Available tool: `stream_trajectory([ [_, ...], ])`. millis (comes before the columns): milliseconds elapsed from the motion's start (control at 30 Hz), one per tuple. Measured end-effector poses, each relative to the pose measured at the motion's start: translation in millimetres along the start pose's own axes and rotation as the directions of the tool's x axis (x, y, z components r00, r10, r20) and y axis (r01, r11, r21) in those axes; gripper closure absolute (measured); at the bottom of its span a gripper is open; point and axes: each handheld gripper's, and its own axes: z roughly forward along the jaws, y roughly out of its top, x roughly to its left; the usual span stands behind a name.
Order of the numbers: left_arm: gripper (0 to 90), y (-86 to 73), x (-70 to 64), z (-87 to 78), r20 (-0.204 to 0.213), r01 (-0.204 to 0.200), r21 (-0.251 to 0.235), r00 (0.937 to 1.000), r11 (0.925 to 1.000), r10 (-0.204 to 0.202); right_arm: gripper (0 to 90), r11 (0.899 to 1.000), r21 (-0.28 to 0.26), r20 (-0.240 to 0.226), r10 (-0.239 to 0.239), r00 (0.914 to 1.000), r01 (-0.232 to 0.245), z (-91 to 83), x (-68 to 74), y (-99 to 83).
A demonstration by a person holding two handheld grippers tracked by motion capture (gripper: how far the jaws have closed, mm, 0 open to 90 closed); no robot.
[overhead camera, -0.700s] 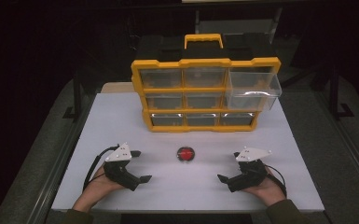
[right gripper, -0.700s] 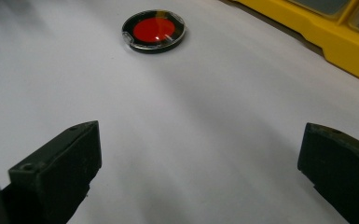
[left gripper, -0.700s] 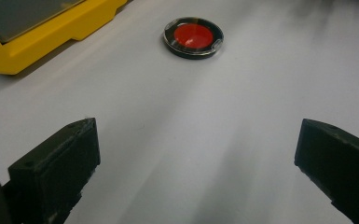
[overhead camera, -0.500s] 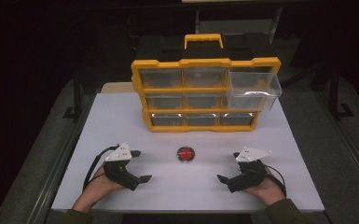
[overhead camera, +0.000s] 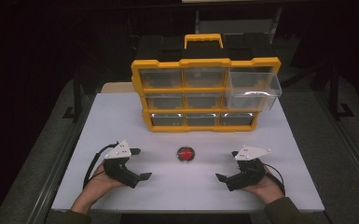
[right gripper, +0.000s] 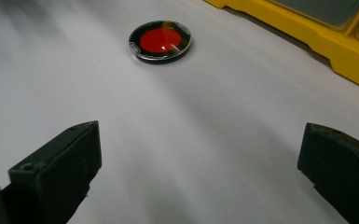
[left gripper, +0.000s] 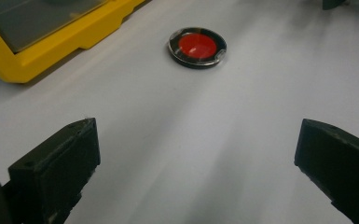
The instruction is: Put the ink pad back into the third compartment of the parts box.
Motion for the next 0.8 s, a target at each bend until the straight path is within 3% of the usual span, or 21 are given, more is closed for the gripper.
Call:
stream_trajectory([
  [800,0.0,22.4,3.8,15.7,0.044,-0.015,0.008,0.9989,0.9999,0.015,0.0,1.0,-0.013,0.0,0.01,0.9999,-0.01,-1.8,0.4,0.1],
])
